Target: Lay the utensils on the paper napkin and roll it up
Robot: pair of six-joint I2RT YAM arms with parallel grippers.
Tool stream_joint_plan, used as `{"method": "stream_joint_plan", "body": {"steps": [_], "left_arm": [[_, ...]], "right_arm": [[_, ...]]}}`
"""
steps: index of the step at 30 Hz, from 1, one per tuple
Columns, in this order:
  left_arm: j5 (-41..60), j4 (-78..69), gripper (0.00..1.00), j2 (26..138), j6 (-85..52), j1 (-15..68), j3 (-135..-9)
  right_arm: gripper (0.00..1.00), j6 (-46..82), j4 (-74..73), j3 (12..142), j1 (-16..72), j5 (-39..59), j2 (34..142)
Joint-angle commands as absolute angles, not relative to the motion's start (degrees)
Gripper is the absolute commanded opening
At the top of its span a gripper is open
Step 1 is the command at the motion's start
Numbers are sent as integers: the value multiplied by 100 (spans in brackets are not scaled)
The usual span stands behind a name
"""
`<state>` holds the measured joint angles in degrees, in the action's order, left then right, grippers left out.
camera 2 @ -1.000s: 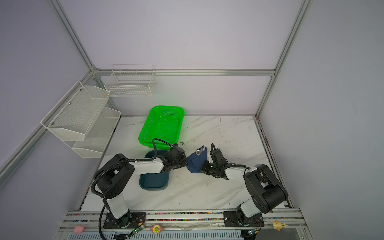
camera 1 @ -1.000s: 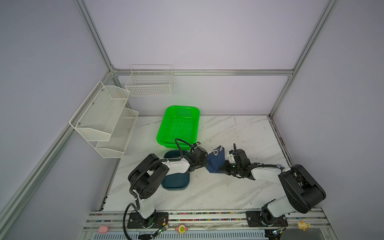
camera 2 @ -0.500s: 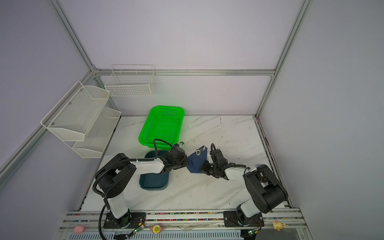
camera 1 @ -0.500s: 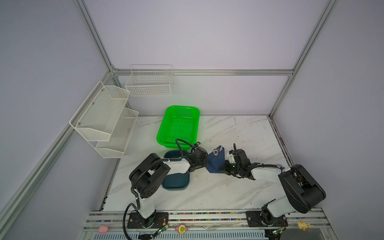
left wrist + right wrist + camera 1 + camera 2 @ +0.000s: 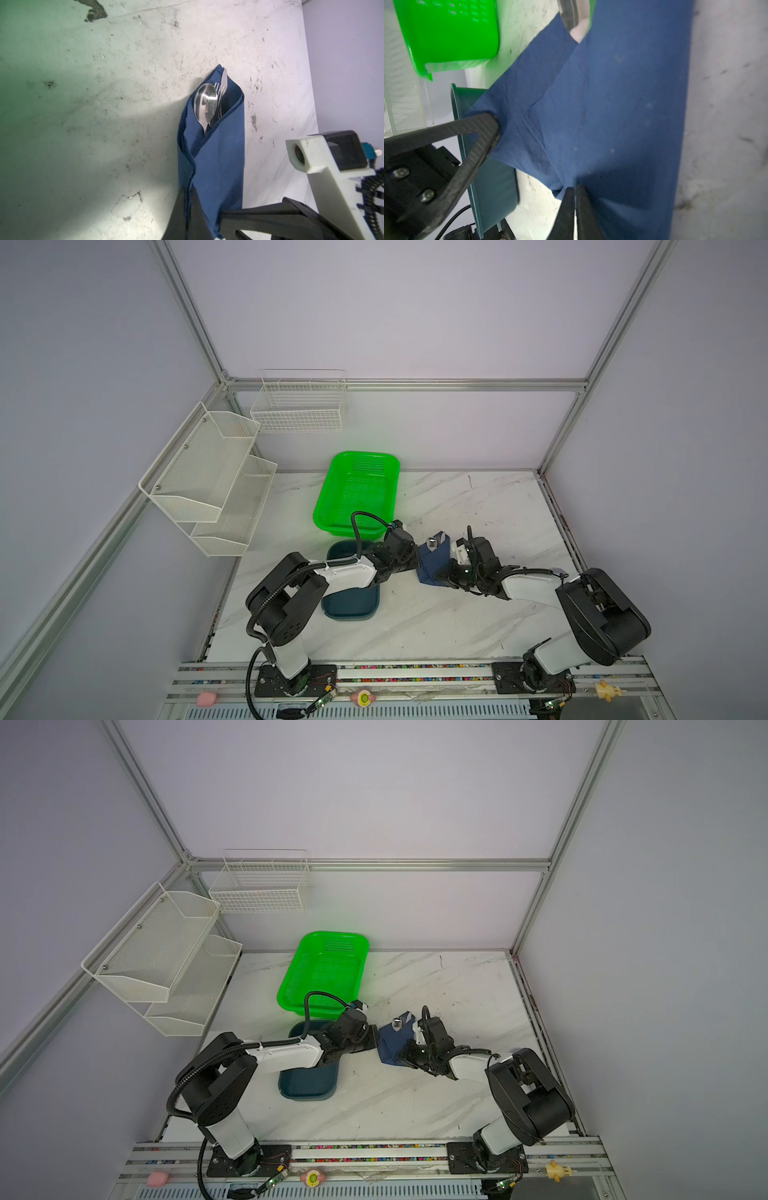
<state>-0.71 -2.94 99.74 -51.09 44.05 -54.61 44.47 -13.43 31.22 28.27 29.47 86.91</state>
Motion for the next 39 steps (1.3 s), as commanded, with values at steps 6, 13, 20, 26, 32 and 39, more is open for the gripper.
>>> {"method": "stream_joint_plan", "body": {"steps": [6,13,20,26,32,39], "left_arm": [[237,-366,0,9885,-4810,4525,-5658],[573,-259,1,10041,-4983,4570,-6023],[675,-212,1,10220,-5442,4588,-6333],[728,-269,2,10336,-5735,4602,-6569],[827,-606,3,10459,-6089,4605,-6607],[1271,-941,4,10711,-6495,4610,-6728]], "right_arm": [[9,4468,-1468,3103,2849,2858,8953],[9,4465,-1450,3092,2839,2783,9088],[9,4425,-1407,3083,2849,2755,9097],[9,4397,-1397,3075,2840,2754,9097],[9,4403,-1441,3067,2842,2766,9138],[10,4369,-1441,3032,2841,2771,9139]]}}
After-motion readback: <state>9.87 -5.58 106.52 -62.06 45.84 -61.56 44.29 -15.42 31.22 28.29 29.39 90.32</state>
